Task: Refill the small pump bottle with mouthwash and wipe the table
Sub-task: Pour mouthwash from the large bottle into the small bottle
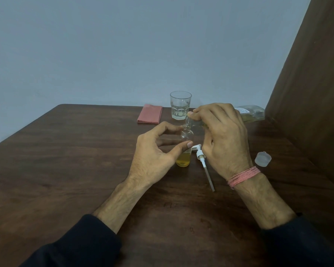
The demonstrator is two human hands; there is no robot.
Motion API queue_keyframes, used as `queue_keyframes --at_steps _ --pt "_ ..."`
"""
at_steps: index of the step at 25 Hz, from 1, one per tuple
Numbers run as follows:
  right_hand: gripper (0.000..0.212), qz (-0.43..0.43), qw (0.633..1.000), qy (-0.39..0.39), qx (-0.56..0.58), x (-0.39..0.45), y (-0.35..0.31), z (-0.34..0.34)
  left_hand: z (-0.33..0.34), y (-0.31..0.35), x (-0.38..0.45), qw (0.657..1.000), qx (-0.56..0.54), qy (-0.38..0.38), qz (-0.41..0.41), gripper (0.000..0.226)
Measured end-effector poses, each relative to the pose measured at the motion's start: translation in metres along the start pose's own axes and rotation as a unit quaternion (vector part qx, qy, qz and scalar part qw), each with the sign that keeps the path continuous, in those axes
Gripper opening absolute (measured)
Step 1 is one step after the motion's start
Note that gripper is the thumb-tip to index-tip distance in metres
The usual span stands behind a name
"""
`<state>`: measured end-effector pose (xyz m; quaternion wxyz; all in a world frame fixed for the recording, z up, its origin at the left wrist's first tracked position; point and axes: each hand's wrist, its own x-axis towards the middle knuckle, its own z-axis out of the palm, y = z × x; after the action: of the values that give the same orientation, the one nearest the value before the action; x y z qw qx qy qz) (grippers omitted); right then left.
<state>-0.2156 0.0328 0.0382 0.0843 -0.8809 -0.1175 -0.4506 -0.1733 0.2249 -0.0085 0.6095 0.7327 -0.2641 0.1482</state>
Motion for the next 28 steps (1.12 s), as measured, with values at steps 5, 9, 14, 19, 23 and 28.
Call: queue_keyframes --at_steps 5,9,14,19,23,28 --pt "0.051 0.002 1.0 -0.004 0.001 0.0 -0.0005 -0.0001 0.0 -0.0017 0.0003 1.0 0.002 -0.004 -0.004 0.036" --pt "0.052 0.0 1.0 -0.005 0.003 -0.0002 -0.0001 -0.0002 0.0001 -0.0014 0.0007 1.0 0.003 -0.003 -0.006 0.036" --pt "0.05 0.003 1.0 -0.009 0.003 -0.0003 -0.0004 -0.0006 -0.0001 -0.0023 0.0004 1.0 0.003 -0.003 -0.007 0.035" --pt "0.05 0.004 1.0 -0.011 -0.001 -0.0003 -0.0011 -0.0012 0.0006 -0.002 0.0004 1.0 0.0 -0.001 -0.006 0.035" --pt "0.049 0.001 1.0 -0.008 -0.002 -0.0001 -0.0007 -0.0009 0.0 -0.0007 0.0008 1.0 0.002 -0.004 -0.011 0.035" --pt "0.049 -0.002 1.0 -0.002 -0.003 0.0 0.0003 0.0003 -0.0001 0.0015 -0.0001 1.0 0.003 -0.004 -0.015 0.035"
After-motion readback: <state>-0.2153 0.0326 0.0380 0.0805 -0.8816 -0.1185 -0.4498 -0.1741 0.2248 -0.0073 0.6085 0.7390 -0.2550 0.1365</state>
